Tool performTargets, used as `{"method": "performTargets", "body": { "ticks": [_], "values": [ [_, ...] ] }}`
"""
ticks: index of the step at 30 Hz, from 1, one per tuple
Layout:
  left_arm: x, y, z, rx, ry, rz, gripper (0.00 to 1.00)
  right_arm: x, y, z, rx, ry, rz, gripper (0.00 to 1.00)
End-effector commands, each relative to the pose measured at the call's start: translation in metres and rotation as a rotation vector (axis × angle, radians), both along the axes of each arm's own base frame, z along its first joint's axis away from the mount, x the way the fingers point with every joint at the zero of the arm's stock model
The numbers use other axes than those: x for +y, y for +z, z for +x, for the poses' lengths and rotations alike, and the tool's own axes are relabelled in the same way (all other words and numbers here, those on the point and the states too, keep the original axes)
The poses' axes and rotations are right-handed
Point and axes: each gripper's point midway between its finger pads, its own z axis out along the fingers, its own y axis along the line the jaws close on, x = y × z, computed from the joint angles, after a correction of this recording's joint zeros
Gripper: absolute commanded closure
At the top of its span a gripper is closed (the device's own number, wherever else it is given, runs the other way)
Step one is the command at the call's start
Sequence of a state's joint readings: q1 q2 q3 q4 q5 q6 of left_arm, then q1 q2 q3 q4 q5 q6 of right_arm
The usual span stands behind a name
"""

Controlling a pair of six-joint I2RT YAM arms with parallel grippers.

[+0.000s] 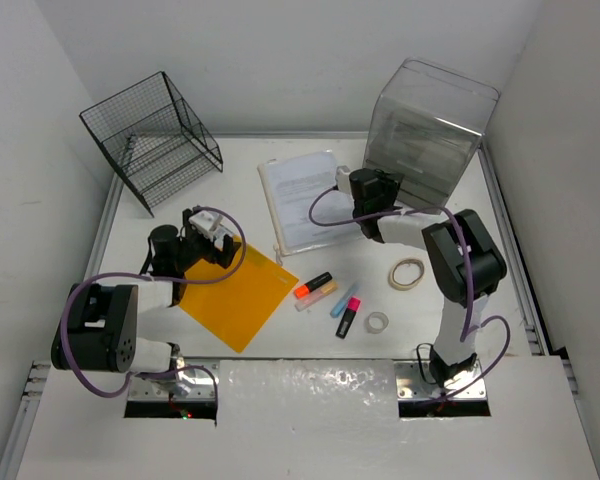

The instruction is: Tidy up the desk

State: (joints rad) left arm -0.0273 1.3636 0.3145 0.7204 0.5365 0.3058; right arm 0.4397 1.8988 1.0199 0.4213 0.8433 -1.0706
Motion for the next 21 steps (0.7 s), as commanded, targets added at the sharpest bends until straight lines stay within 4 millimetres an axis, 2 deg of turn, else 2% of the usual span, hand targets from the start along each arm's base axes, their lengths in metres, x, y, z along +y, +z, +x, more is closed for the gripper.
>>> {"method": "performTargets", "body": {
  "ticks": [1,4,11,14,21],
  "values": [
    [-0.003,0.015,0.010,-0.050,-0.019,-0.003,0.07,0.000,0.002,0.011,0.002,0.010,0.076,0.62],
    [-0.003,0.014,0.011,-0.042,-0.014,-0.004,0.07,0.000,-0.004,0.015,0.024,0.030,0.120,0.62],
    [-0.002,0.013,0.013,-0.038,-0.011,-0.003,0.07,-0.002,-0.014,0.026,0.047,0.031,0.093,0.64],
    [-0.003,0.013,0.013,-0.035,-0.013,-0.004,0.07,-0.005,-0.025,0.030,0.072,0.025,0.089,0.64],
    [-0.003,0.013,0.014,-0.033,-0.011,-0.003,0.07,-0.014,-0.027,0.037,0.083,-0.002,0.022,0.68]
  ]
}}
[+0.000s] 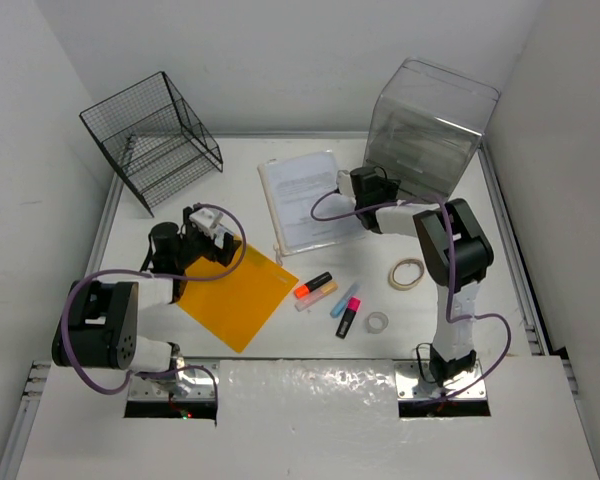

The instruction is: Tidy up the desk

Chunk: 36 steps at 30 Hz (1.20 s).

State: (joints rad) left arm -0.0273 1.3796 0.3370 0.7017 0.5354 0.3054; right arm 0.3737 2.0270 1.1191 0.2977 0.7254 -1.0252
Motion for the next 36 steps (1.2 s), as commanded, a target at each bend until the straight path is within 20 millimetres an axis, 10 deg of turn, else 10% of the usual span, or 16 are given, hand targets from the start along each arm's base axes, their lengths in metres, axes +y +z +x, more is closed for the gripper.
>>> {"method": "performTargets", "body": {
  "ticks": [1,16,36],
  "values": [
    [-0.002,0.013,0.010,-0.042,-0.011,-0.003,0.07,-0.003,0.025,0.016,-0.069,-0.019,-0.011,0.68],
    [-0.002,0.011,0.015,-0.022,-0.011,-0.002,0.07,0.010,0.068,0.006,-0.201,0.007,0.019,0.70],
    [-0.003,0.007,0.016,0.002,-0.017,0.007,0.07,-0.003,0.041,0.023,-0.149,-0.041,-0.033,0.69]
  ]
}}
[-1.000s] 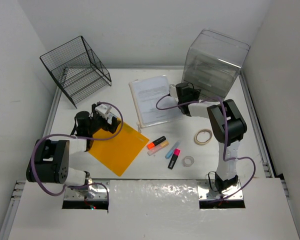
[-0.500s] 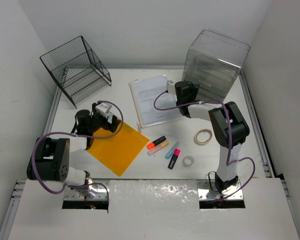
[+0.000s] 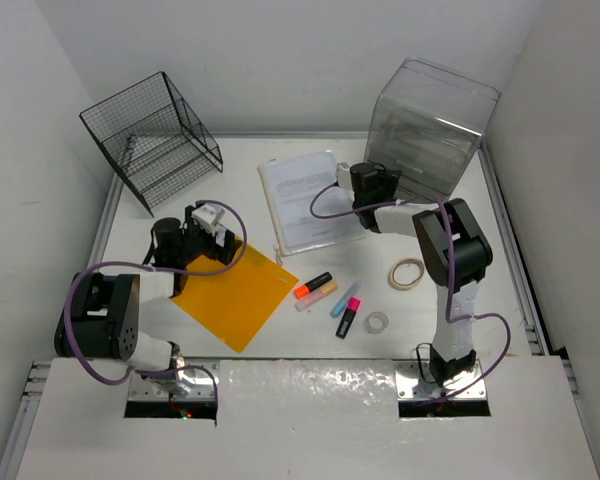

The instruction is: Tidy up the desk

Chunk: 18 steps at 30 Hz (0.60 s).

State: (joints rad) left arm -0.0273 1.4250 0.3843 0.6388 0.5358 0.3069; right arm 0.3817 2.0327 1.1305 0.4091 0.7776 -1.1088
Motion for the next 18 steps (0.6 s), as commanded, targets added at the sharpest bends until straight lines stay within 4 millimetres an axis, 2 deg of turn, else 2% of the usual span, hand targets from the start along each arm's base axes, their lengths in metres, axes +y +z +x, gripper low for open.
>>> {"method": "performTargets", "body": {
  "ticks": [1,9,18],
  "values": [
    [-0.002,0.017,0.011,-0.060,-0.017,0.004,0.07,-0.007,0.014,0.012,-0.056,-0.038,0.021,0.69],
    [-0.002,0.017,0.012,-0.057,-0.014,0.004,0.07,-0.011,-0.002,0.015,-0.035,-0.038,0.019,0.72],
    [-0.002,0.015,0.011,-0.052,-0.016,0.006,0.07,-0.014,0.000,0.016,-0.080,-0.049,-0.006,0.90]
  ]
}}
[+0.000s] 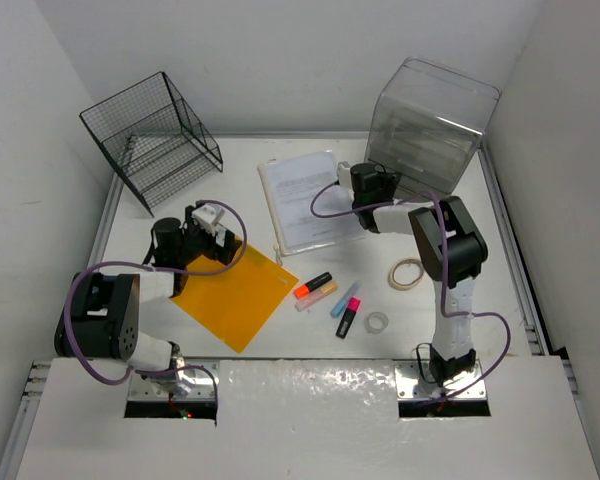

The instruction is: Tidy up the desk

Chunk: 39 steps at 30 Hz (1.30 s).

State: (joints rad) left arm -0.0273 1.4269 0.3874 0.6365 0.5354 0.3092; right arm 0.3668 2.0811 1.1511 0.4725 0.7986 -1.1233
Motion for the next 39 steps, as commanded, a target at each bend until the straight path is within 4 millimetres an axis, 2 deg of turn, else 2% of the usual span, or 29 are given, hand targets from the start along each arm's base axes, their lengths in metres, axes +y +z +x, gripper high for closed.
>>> {"method": "performTargets", "body": {
  "ticks": [1,3,8,13,15,16,24,31,36,39],
  "values": [
    [-0.002,0.016,0.011,-0.054,-0.016,0.005,0.07,-0.008,0.006,0.009,-0.063,-0.019,0.000,0.92],
    [-0.002,0.016,0.011,-0.052,-0.015,0.002,0.07,-0.008,0.006,0.008,-0.073,-0.017,-0.010,1.00],
    [-0.002,0.016,0.011,-0.051,-0.014,0.003,0.07,-0.009,0.011,0.003,-0.102,-0.041,-0.020,1.00],
    [-0.002,0.015,0.012,-0.048,-0.014,0.003,0.07,0.005,0.022,-0.012,-0.147,-0.045,-0.011,1.00],
    [-0.002,0.015,0.012,-0.049,-0.013,0.005,0.07,0.010,0.021,-0.019,-0.148,-0.051,0.015,1.00],
    [-0.002,0.015,0.012,-0.048,-0.014,0.003,0.07,0.010,0.014,-0.025,-0.127,-0.064,0.043,1.00],
    [-0.002,0.015,0.011,-0.047,-0.017,0.007,0.07,0.032,0.015,-0.070,-0.142,-0.073,0.101,1.00],
    [-0.002,0.015,0.011,-0.046,-0.018,0.006,0.07,0.054,0.007,-0.103,-0.117,-0.054,0.127,1.00],
    [-0.002,0.014,0.011,-0.042,-0.017,0.008,0.07,0.062,0.010,-0.112,-0.126,-0.052,0.130,1.00],
    [-0.002,0.015,0.011,-0.044,-0.017,0.009,0.07,0.065,0.017,-0.110,-0.140,-0.050,0.161,0.99]
  ]
}}
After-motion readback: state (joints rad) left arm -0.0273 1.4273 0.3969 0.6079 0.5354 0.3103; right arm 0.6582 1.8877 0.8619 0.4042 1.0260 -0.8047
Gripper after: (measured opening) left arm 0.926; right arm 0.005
